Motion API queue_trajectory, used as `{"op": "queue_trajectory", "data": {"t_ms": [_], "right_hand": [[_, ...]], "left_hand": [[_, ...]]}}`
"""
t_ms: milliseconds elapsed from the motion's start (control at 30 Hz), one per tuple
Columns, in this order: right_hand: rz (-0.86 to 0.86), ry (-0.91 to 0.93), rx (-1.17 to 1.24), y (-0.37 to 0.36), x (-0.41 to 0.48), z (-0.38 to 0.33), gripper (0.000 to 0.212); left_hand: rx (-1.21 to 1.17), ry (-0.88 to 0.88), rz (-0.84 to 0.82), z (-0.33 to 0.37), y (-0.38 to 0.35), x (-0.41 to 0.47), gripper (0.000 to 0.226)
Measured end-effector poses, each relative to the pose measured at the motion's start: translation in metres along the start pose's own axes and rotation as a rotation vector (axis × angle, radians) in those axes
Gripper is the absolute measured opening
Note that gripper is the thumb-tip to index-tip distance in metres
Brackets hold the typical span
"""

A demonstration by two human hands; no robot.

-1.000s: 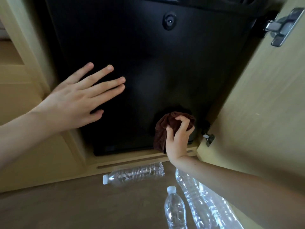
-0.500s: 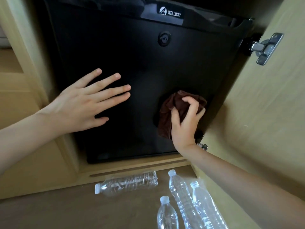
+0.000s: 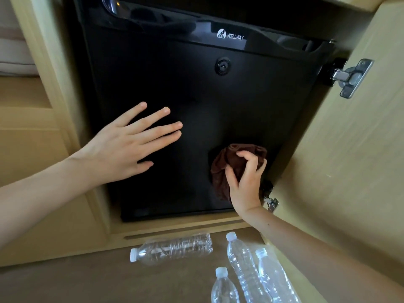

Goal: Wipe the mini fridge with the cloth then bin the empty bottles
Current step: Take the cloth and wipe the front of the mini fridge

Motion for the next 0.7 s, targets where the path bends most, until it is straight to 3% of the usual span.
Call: {"op": "queue_trajectory", "data": {"t_ms": [100,300,433,600,700], "right_hand": [[0.091,-0.050,0.095,-0.002,0.006,-0.010,0.035],[0.249,0.060,0.159,0.004,0.050,-0.039,0.037],[0.247,0.100,0.134,0.000,0.042,-0.034,0.038],[0.133,-0.041,0.191,-0.014,0.007,-0.014,0.038],[0.150,-0.058,0.243,-0.012,0.007,-0.018,0.036]], "left_hand": [[-0.003,0.005,-0.024,0.002,0.002,0.001,0.098],[-0.006,0.009,-0.013,0.002,-0.002,-0.001,0.101],[-0.013,0.014,-0.004,0.000,-0.002,0.000,0.101],[-0.020,0.019,-0.019,0.002,0.000,0.000,0.099],[-0.023,0.025,-0.028,0.003,0.001,0.000,0.099]]}}
Point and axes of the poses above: each hand's wrist, its own x-axis towards the middle knuckle, its own y-axis out of the back of the hand, z = x × y, the point moved 2 cm from there along x, towards the middle knuckle, and after that the axes turned 4 degrees about -z, right-handed, at the moved point
